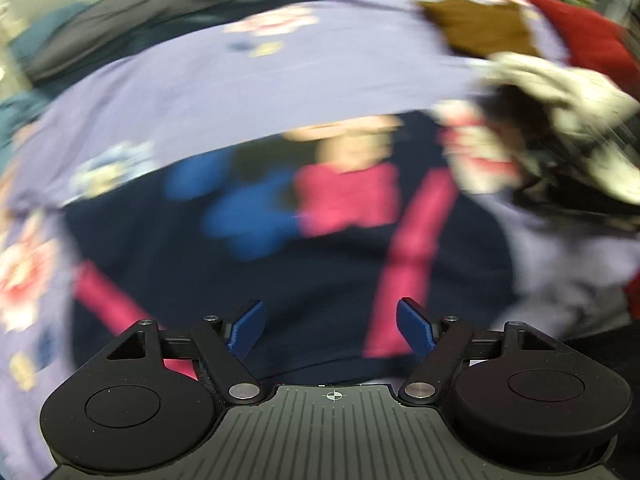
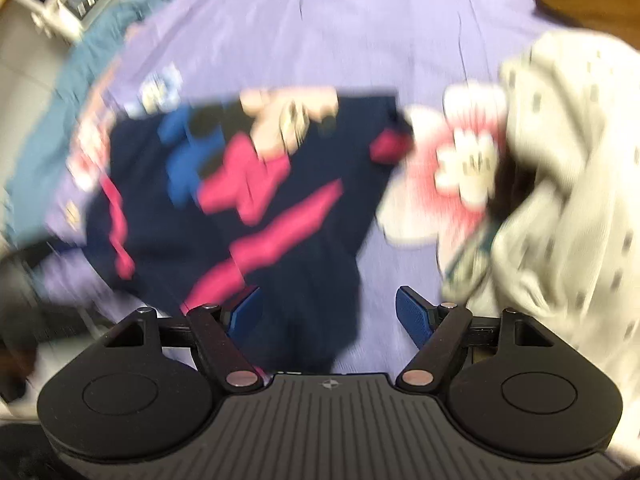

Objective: Fold small clothes
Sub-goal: 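Open both grippers and withdraw from the folded shirt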

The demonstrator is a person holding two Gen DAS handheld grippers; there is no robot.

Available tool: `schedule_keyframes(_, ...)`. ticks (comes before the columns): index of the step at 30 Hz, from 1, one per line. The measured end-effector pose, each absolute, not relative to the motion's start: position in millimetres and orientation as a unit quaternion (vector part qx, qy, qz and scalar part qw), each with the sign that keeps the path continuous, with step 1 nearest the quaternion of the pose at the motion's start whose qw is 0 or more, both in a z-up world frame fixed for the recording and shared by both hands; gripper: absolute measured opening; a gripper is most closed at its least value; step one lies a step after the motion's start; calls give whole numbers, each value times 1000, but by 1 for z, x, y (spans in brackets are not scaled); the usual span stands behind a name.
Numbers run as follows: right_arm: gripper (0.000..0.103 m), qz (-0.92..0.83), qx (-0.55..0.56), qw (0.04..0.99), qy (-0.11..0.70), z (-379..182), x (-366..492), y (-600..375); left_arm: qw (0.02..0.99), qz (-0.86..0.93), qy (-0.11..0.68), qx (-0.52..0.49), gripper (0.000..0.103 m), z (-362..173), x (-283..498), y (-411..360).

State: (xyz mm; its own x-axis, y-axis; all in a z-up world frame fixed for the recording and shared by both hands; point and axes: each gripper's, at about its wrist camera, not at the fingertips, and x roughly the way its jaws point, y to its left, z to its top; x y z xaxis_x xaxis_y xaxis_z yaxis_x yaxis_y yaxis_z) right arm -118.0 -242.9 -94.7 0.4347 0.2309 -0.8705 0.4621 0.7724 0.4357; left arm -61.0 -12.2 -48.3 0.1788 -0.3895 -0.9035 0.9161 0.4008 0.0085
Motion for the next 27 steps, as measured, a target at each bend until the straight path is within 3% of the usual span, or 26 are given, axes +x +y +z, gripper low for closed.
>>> schedule_keyframes(6,83,-51,411,780,469,-75,-105,-291,708,-459,428,324,103,-61,-125,-76)
schedule_keyframes(16,84,-19,374,800,469,-67,-114,-298,694,-423,396,428,103,-110,-191,-132)
schedule_keyframes(27,87,-3,369,801,471,-70,-109,-300,729,-336,467,371,103,-117,-151,-103)
